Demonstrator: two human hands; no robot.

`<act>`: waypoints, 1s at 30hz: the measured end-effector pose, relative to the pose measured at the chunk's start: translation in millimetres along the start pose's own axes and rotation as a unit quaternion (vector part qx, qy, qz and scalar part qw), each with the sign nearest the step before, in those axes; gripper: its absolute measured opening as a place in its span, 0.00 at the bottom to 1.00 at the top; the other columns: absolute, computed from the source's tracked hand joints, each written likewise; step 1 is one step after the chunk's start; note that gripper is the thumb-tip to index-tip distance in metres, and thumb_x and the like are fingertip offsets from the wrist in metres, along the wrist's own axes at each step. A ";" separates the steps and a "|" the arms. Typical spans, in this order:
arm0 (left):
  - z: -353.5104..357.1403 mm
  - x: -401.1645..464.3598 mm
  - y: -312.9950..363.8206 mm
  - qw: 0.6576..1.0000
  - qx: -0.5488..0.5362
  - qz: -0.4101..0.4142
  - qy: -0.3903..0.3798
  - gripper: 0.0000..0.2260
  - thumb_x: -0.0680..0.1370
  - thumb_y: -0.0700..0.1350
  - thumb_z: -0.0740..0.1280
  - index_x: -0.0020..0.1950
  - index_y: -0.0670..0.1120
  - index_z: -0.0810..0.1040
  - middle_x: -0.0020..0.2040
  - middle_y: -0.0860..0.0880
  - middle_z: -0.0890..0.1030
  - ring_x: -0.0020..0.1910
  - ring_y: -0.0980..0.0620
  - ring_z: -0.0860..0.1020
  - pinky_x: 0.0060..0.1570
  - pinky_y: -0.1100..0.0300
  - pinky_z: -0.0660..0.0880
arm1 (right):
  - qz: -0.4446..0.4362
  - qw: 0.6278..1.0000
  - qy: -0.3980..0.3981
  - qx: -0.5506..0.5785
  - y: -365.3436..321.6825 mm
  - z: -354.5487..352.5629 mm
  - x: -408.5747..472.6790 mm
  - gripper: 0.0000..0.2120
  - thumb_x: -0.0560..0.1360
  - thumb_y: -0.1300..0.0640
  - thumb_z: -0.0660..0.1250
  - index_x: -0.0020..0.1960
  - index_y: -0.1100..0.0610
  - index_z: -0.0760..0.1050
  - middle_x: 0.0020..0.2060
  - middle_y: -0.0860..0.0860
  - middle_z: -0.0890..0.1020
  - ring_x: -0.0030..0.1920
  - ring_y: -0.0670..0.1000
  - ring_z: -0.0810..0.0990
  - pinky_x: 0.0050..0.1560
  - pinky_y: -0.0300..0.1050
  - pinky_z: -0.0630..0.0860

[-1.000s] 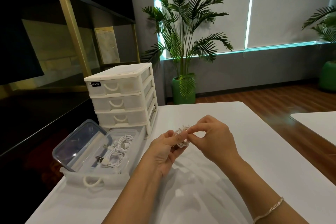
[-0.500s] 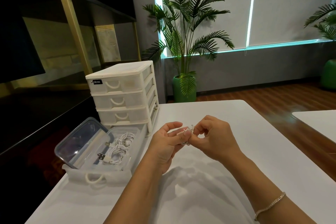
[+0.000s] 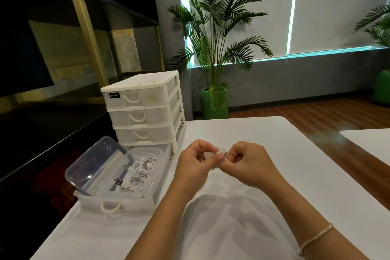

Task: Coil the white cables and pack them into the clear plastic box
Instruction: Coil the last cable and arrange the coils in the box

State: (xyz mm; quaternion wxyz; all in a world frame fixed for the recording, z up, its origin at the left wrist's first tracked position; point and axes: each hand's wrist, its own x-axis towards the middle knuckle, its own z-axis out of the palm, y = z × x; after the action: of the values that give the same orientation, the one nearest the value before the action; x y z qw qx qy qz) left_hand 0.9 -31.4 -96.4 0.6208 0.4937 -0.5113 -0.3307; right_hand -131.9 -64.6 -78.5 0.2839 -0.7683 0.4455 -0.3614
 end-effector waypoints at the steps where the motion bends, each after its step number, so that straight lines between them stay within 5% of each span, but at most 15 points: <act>1: 0.2 -0.1 0.6 1.000 0.006 0.004 0.002 0.09 0.70 0.36 0.73 0.37 0.48 0.76 0.36 0.50 0.79 0.36 0.51 0.74 0.37 0.60 0.75 | 0.010 1.000 0.000 0.015 0.3 -1.0 0.5 0.11 0.67 0.52 0.72 0.31 0.56 0.74 0.31 0.53 0.80 0.33 0.50 0.77 0.37 0.44 0.77; 7: -2.5 2.7 0.8 0.999 0.029 0.007 0.019 0.08 0.71 0.38 0.72 0.38 0.49 0.76 0.40 0.48 0.79 0.43 0.45 0.77 0.39 0.58 0.77 | 0.075 0.987 -0.015 0.144 1.0 -1.3 4.3 0.10 0.68 0.57 0.72 0.32 0.61 0.75 0.28 0.53 0.79 0.30 0.50 0.80 0.44 0.53 0.81; 13: -6.9 3.8 4.6 1.000 0.006 -0.026 0.016 0.06 0.73 0.37 0.70 0.41 0.46 0.75 0.42 0.43 0.81 0.41 0.45 0.79 0.40 0.58 0.78 | 0.093 0.975 -0.002 0.202 -4.3 -6.3 5.2 0.07 0.68 0.67 0.67 0.33 0.61 0.73 0.28 0.58 0.79 0.29 0.56 0.78 0.34 0.47 0.76; 19: -9.2 3.5 7.7 0.993 -0.062 -0.086 0.043 0.06 0.74 0.38 0.69 0.46 0.48 0.74 0.38 0.48 0.82 0.34 0.53 0.80 0.34 0.63 0.78 | 0.061 0.996 0.032 0.058 5.3 -8.5 10.0 0.02 0.71 0.60 0.70 0.40 0.55 0.80 0.34 0.50 0.82 0.34 0.49 0.79 0.39 0.41 0.79; 22: -6.8 2.5 8.0 0.986 -0.120 -0.117 0.007 0.09 0.73 0.37 0.69 0.50 0.47 0.74 0.34 0.51 0.83 0.32 0.54 0.80 0.32 0.62 0.78 | 0.046 0.995 0.076 0.046 6.2 -8.3 9.6 0.03 0.73 0.57 0.69 0.44 0.54 0.81 0.35 0.49 0.81 0.34 0.47 0.79 0.35 0.34 0.73; 25: -2.0 2.3 7.3 0.984 -0.127 -0.123 -0.012 0.10 0.73 0.38 0.69 0.52 0.47 0.75 0.37 0.49 0.83 0.35 0.53 0.80 0.35 0.59 0.79 | 0.042 0.994 0.090 0.050 5.0 -4.0 9.9 0.02 0.74 0.59 0.67 0.44 0.54 0.79 0.39 0.49 0.81 0.39 0.48 0.81 0.41 0.36 0.76; 30: -1.2 2.5 3.5 0.985 -0.121 -0.120 -0.007 0.09 0.73 0.37 0.69 0.50 0.47 0.75 0.42 0.47 0.83 0.40 0.50 0.82 0.39 0.58 0.79 | 0.142 0.960 0.061 0.232 3.1 4.3 12.1 0.05 0.75 0.63 0.65 0.41 0.58 0.78 0.40 0.54 0.82 0.42 0.53 0.82 0.45 0.45 0.79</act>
State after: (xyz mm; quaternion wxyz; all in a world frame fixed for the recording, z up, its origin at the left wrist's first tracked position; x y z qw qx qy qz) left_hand 2.4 -32.3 -92.3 0.6284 0.4702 -0.4085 -0.4659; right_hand -125.8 -76.3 -79.7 0.4753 -0.5867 0.4702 -0.4570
